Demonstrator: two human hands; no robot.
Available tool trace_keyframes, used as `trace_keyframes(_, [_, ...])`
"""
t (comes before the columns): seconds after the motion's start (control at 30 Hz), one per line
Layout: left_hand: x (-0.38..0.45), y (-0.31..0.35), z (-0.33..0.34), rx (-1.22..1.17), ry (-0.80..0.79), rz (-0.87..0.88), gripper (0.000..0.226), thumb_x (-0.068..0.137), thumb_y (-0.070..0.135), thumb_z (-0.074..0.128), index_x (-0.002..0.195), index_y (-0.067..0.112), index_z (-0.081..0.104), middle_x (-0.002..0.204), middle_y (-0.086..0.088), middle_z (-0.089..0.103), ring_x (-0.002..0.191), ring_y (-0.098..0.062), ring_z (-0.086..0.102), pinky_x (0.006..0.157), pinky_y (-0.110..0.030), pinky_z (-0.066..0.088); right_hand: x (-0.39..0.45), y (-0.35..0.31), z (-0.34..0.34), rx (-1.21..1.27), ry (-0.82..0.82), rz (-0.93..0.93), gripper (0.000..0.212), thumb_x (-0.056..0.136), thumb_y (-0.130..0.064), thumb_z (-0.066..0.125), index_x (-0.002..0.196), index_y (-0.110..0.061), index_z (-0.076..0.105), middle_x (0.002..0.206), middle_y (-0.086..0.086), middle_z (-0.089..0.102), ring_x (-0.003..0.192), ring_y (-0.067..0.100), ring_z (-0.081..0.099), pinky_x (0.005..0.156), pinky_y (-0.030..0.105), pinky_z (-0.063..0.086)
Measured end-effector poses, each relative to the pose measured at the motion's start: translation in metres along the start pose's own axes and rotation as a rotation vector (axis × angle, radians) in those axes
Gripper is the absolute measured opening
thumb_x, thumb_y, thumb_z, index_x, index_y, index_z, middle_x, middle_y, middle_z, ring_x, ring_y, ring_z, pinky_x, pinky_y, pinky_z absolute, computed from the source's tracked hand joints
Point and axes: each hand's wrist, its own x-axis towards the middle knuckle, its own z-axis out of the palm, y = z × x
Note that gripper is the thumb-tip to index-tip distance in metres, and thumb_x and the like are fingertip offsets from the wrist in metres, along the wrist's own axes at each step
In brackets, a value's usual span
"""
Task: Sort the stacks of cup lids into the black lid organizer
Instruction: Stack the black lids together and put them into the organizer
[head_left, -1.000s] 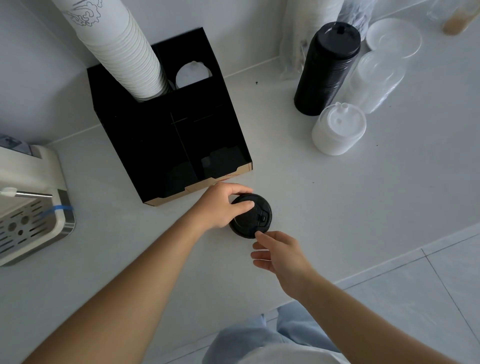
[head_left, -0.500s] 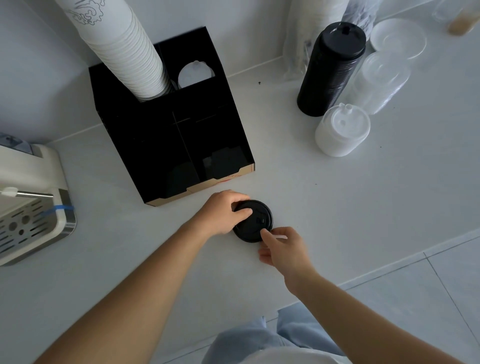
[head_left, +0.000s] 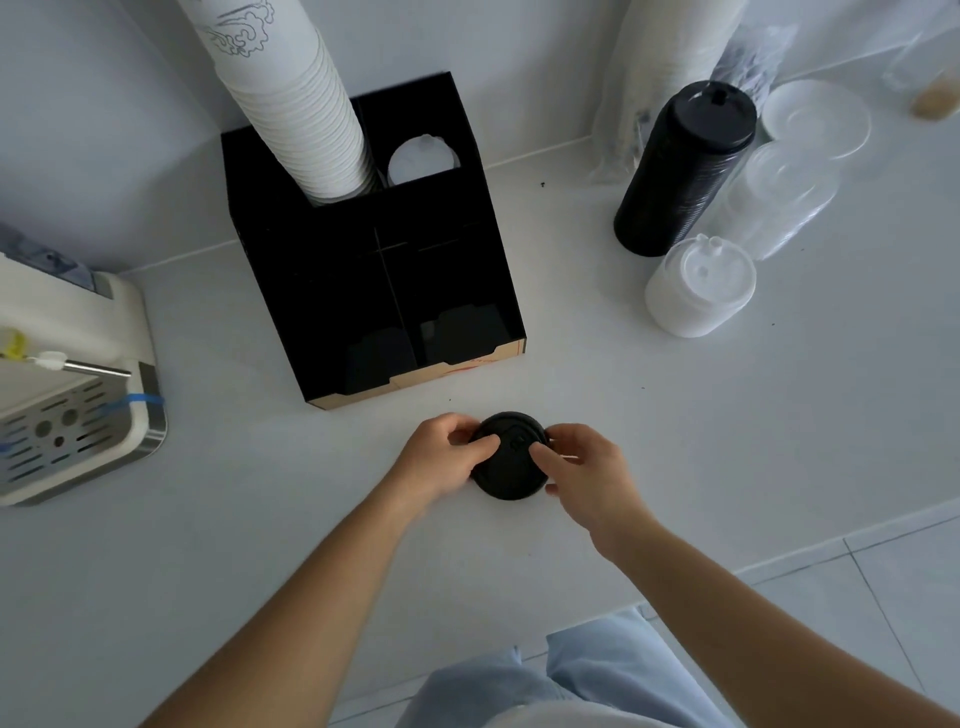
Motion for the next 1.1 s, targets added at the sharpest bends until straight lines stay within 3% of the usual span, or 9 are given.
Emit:
trace_keyframes(0.1, [-0.006,-0.008,-0.002,-0.022,0.003,-0.015,0.039,0.084,0.031,0.072,0.119,0.016,0.064,0.109,0.001,0.069,0.101,-0.013,0.065,0.090,-0.029,0.054,0.003,-0.003,-0.005,-0.038,-0.035,-0.024,0.032,0.086,-0.030,0.072,0.117,-0.023,0.066,0.102,-0.001,0.071,0.091,0.020,0.070,0.084,0.043,0.061])
trace_keyframes(0.17, [-0.009,-0.013,-0.001,-0.168,-0.028,-0.049,0.044,0.083,0.023,0.074,0.124,0.011,0.062,0.114,-0.006,0.068,0.104,-0.019,0.066,0.090,-0.035,0.057,0.005,-0.004,-0.008,-0.048,-0.049,-0.048,0.033,0.084,-0.031,0.074,0.115,-0.026,0.066,0.103,-0.001,0.072,0.092,0.021,0.071,0.080,0.041,0.061])
trace_keyframes(0.33, [-0.018,-0.016,0.000,-0.463,-0.025,-0.083,0.030,0.086,0.013,0.071,0.115,0.006,0.064,0.110,-0.015,0.071,0.103,-0.025,0.070,0.086,-0.036,0.059,0.007,-0.012,-0.013,0.008,-0.137,-0.069,0.033,0.084,-0.021,0.077,0.115,-0.023,0.064,0.107,0.001,0.072,0.094,0.022,0.071,0.061,0.025,0.050])
trace_keyframes(0.47, [-0.026,-0.014,0.002,-0.583,0.017,-0.064,0.033,0.085,0.013,0.071,0.115,0.003,0.063,0.106,-0.017,0.072,0.100,-0.026,0.071,0.081,-0.034,0.060,0.006,-0.017,-0.015,0.094,-0.205,-0.062,0.034,0.083,-0.007,0.077,0.114,-0.015,0.066,0.112,0.012,0.073,0.095,0.030,0.073,0.082,0.040,0.062])
trace_keyframes(0.6, [-0.035,-0.011,0.003,-0.626,0.057,-0.035,0.032,0.085,0.013,0.072,0.115,0.003,0.063,0.103,-0.016,0.074,0.095,-0.024,0.073,0.076,-0.029,0.060,0.006,-0.026,-0.019,0.094,-0.224,-0.099,0.033,0.082,-0.004,0.077,0.112,-0.013,0.066,0.112,0.013,0.073,0.091,0.029,0.074,0.078,0.036,0.061])
trace_keyframes(0.7, [-0.040,-0.006,-0.002,-0.674,0.072,-0.020,0.031,0.086,0.012,0.070,0.116,0.006,0.066,0.104,-0.015,0.075,0.096,-0.025,0.073,0.077,-0.029,0.059,0.007,-0.039,-0.022,0.079,-0.229,-0.122,0.028,0.081,-0.005,0.078,0.106,-0.013,0.066,0.110,0.017,0.075,0.093,0.034,0.074,0.086,0.045,0.060])
trace_keyframes(0.83, [-0.046,0.007,-0.012,-0.668,0.136,0.046,0.036,0.087,0.016,0.070,0.122,0.009,0.067,0.101,-0.010,0.076,0.092,-0.021,0.071,0.085,-0.031,0.058,0.007,-0.067,-0.023,-0.028,-0.188,-0.205,0.018,0.082,-0.017,0.078,0.098,-0.016,0.070,0.100,0.005,0.075,0.088,0.030,0.076,0.087,0.043,0.061])
trace_keyframes(0.93, [-0.048,0.022,-0.017,-0.663,0.227,0.087,0.037,0.086,0.017,0.071,0.122,0.011,0.067,0.103,-0.007,0.075,0.088,-0.014,0.070,0.083,-0.025,0.057,0.010,-0.091,-0.023,-0.096,-0.179,-0.258,0.016,0.082,-0.022,0.078,0.096,-0.020,0.070,0.092,0.000,0.073,0.084,0.027,0.077,0.072,0.038,0.058])
trace_keyframes(1.1, [-0.044,0.043,-0.022,-0.723,0.334,0.150,0.025,0.083,0.011,0.073,0.108,0.015,0.073,0.099,-0.003,0.077,0.091,-0.015,0.072,0.071,-0.019,0.056,0.022,-0.127,-0.016,-0.212,-0.157,-0.356,0.010,0.083,-0.024,0.077,0.091,-0.026,0.071,0.094,-0.008,0.074,0.084,0.024,0.074,0.086,0.047,0.060])
